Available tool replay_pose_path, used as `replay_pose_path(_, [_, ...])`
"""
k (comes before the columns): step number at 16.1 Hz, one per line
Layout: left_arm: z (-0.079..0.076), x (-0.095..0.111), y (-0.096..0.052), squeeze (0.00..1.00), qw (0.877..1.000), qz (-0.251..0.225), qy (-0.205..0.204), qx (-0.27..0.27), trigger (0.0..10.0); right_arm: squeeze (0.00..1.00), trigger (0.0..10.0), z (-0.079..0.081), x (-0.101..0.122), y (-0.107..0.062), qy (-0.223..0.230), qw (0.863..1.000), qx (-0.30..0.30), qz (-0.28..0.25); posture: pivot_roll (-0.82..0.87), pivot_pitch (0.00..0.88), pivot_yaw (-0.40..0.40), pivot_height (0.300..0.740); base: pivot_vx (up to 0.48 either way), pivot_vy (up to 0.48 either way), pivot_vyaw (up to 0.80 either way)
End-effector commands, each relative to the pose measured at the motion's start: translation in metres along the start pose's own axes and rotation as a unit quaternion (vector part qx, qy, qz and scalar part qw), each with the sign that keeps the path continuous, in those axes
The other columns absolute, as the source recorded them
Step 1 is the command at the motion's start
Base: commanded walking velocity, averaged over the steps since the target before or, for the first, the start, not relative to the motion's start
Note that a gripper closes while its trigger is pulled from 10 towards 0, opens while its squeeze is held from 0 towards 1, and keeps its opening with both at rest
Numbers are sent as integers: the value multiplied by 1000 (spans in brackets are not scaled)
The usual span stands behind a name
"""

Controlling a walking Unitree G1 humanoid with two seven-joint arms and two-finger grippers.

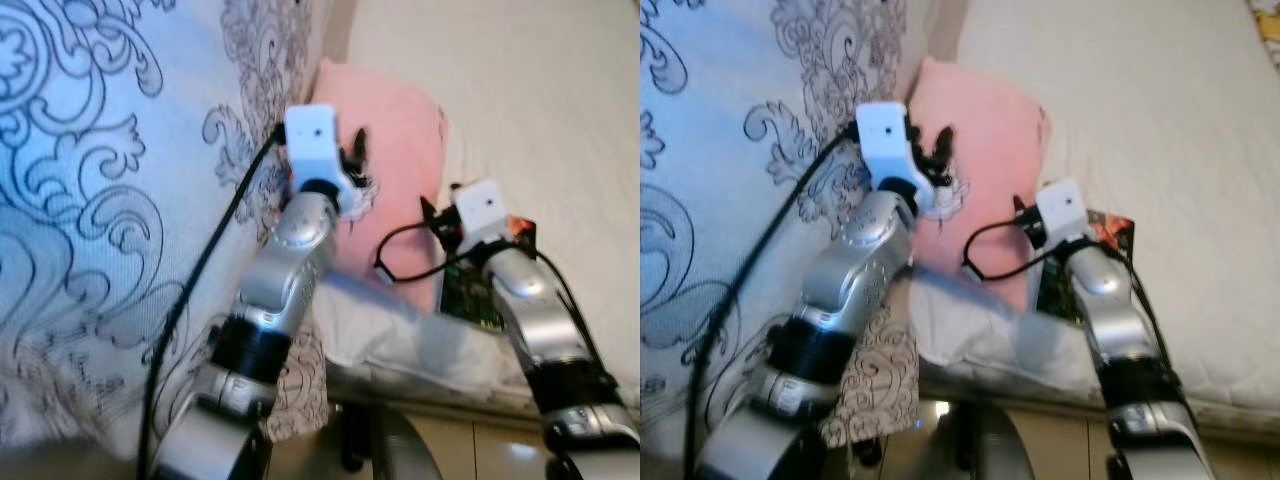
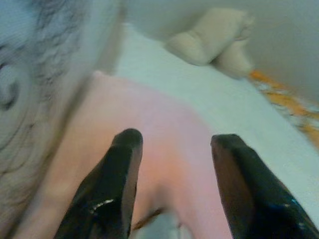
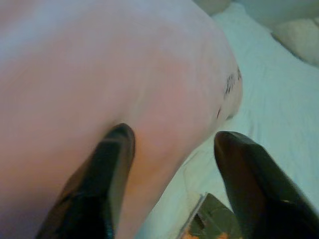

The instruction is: Clean up the room

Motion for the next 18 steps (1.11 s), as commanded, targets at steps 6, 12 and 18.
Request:
replay_pose_path(6, [-35, 16, -36, 1000, 988, -50, 103, -101, 10000, 1000, 10000, -8, 30, -37, -21, 996, -65, -58, -63, 141, -102, 722, 0, 0, 0])
replay_pose_path(12, [61, -60, -98, 0, 989, 36, 140, 13, 10000, 1000, 10000, 5, -30, -112, 119, 973, -194, -32, -36, 4, -52, 722, 0, -80, 0])
replay_pose_path(18, [68, -83, -90, 0, 988, 67, 137, 29, 10000, 0, 10000, 13, -24, -74, 120, 979, -160, -37, -35, 0, -47, 722, 0, -480, 0])
Point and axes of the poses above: a point about 5 cm out from each wrist's last joint towards the gripper, its own y axis pointing out of the wrist towards the gripper, its own x axis along the axis of the wrist's last joint, z = x × y, the point moved 5 cm from there along y, pointing out of the wrist towards the gripper, and after that the axes turned 9 degrees about y, right-handed, at the moved point
